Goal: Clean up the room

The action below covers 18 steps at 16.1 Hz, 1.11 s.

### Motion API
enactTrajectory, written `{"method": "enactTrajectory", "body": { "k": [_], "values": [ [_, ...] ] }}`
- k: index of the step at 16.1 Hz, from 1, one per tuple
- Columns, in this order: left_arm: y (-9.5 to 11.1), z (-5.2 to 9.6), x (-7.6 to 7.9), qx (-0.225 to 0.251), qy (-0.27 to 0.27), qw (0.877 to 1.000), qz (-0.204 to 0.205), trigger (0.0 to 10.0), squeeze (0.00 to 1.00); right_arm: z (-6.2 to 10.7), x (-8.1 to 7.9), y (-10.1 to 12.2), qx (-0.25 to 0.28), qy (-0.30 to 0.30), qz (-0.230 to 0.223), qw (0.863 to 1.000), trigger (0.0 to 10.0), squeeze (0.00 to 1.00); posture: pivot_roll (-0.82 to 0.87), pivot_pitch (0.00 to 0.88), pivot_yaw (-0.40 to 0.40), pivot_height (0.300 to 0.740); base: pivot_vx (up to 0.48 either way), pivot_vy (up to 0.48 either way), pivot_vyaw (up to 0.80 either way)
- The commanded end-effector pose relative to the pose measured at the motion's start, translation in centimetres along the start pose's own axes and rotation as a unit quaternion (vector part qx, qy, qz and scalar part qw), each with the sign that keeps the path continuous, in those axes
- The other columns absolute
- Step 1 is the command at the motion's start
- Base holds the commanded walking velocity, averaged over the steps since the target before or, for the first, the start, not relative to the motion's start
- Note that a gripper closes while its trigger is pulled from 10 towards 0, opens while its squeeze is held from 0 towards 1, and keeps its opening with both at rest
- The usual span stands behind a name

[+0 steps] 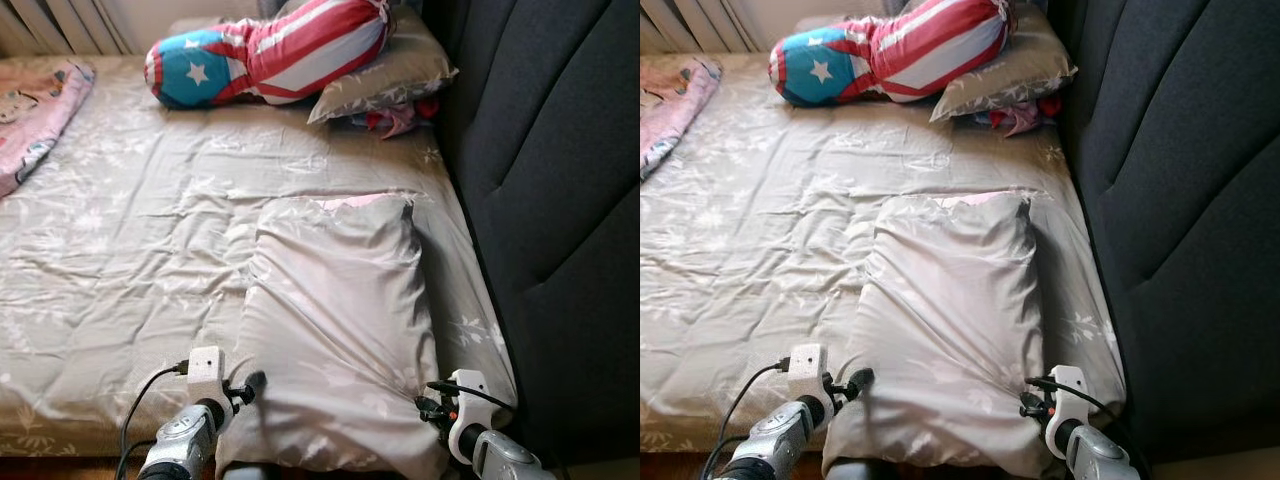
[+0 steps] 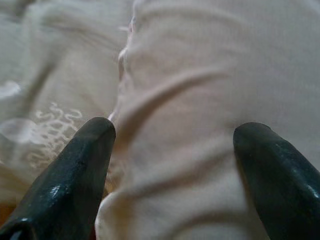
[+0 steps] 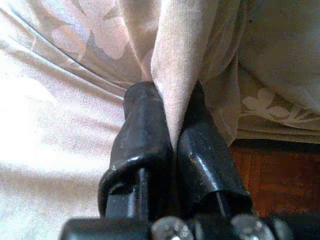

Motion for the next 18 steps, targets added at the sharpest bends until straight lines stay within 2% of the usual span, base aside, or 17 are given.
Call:
{"method": "enactTrajectory", "body": {
  "k": [1,7,11,13,15,17,18],
  "values": [
    [-1.7,0.3,0.2,-0.026,-0.007,0.999,0.036,10.0,0.00,1.2,1.9,-3.3,-0.052,-0.032,-0.015,0.998,0.0,0.00,-0.09,0.217,-0.048,0.657,0.000,0.000,0.00],
    [-3.8,0.8,0.4,-0.051,-0.013,0.993,0.102,10.0,0.00,1.4,0.9,-4.1,-0.058,-0.013,-0.013,0.998,0.0,0.00,-0.13,0.241,-0.070,0.657,0.000,0.000,0.00],
    [-4.3,0.8,0.8,-0.058,-0.014,0.995,0.086,10.0,0.00,1.7,0.6,-4.1,-0.059,-0.007,-0.008,0.998,0.0,0.00,-0.14,0.243,-0.082,0.657,0.000,0.000,0.00],
    [-4.8,0.9,0.9,-0.070,-0.012,0.996,0.052,10.0,0.00,1.8,0.3,-4.1,-0.059,-0.002,-0.006,0.998,0.0,0.00,-0.15,0.246,-0.088,0.657,0.000,0.000,0.00],
    [-5.0,0.9,1.2,-0.077,-0.019,0.997,-0.007,10.0,0.00,1.9,0.0,-4.2,-0.061,0.004,-0.002,0.998,0.0,0.00,-0.15,0.250,-0.092,0.657,0.000,0.000,0.00],
    [-4.8,0.9,0.7,-0.075,0.011,0.994,-0.081,10.0,0.00,2.0,-0.2,-4.3,-0.063,0.006,0.001,0.998,0.0,0.00,-0.15,0.253,-0.094,0.657,0.000,0.000,0.00],
    [-4.4,0.8,0.6,-0.062,0.021,0.995,-0.069,10.0,0.00,2.1,-0.5,-4.2,-0.061,0.009,0.004,0.998,0.0,0.00,-0.15,0.254,-0.096,0.657,0.000,0.000,0.00]
  ]
}}
Point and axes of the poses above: a point about 5 cm out from each wrist's last joint towards the gripper, its own z axis pointing back from the gripper into the wrist, its own y axis along the axis of the wrist's last joint, x = y × z, the point moved 4 cm from there along -z, pointing out of the wrist towards the gripper, and after that the axes turned 3 degrees about -z, right-handed, at the moved point
